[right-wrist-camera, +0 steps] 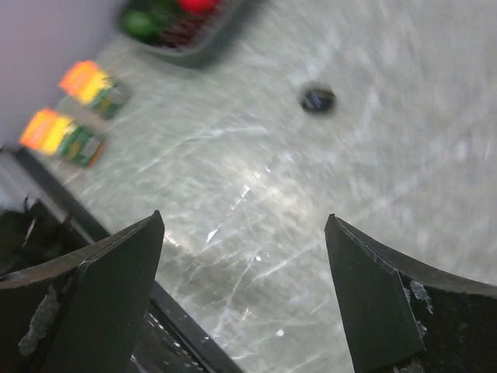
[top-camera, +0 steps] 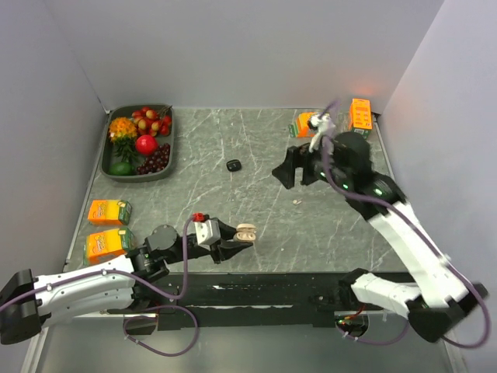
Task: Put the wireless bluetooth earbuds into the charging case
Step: Pick up the earbud from the center of the board.
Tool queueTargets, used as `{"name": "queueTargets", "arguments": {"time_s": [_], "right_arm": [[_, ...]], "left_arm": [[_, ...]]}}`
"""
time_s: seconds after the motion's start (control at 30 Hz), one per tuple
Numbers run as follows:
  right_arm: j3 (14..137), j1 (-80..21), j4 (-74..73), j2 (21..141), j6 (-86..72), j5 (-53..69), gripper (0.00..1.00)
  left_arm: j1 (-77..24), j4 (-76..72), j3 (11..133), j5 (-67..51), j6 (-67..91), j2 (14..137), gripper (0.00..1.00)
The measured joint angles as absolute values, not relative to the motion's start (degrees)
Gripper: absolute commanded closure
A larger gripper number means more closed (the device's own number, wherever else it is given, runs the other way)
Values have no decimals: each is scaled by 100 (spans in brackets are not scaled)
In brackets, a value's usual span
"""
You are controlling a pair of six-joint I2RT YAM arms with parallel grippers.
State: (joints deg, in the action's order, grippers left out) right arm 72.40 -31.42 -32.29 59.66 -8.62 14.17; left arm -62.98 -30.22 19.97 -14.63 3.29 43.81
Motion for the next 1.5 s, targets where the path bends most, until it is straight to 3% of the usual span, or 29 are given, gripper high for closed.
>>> {"name": "queueTargets", "arguments": {"time_s": [0.13,0.27,0.47,0.6,0.7,0.83,1.0,1.5], "right_arm": [[6477,-2818,-3148,6665,-1619,1175,36],[5561,-2818,-3430,7175,-2200,661,39],[5507,-2821,-3363,7640,-2311,-180,41],[5540,-2823,-3225,7985,-2215,-672,57],[5693,-2823,-3146,8449,-2123,-987,64],[5907,-2823,-3052,8960,-2032,-1221,63],[6259,-2823,-3059,9404,-1994,-1474,53],[6458,-2838,-3109,10112,-1959,-1638,55]], "left_arm": [[-6298,-3277,1863,-1247,545,4165,99],[-6298,-3518,1634,-913,777,3854,99],[-6298,-3575,1518,-591,891,3470,99],[-6305,-3577,1507,-456,943,3301,99],[-6326,-3568,1507,-373,987,3240,99],[-6377,-3468,1507,-261,1004,3166,99],[-6486,-3367,1507,-132,978,3041,99],[-6748,-3177,1507,115,945,2985,99]]}}
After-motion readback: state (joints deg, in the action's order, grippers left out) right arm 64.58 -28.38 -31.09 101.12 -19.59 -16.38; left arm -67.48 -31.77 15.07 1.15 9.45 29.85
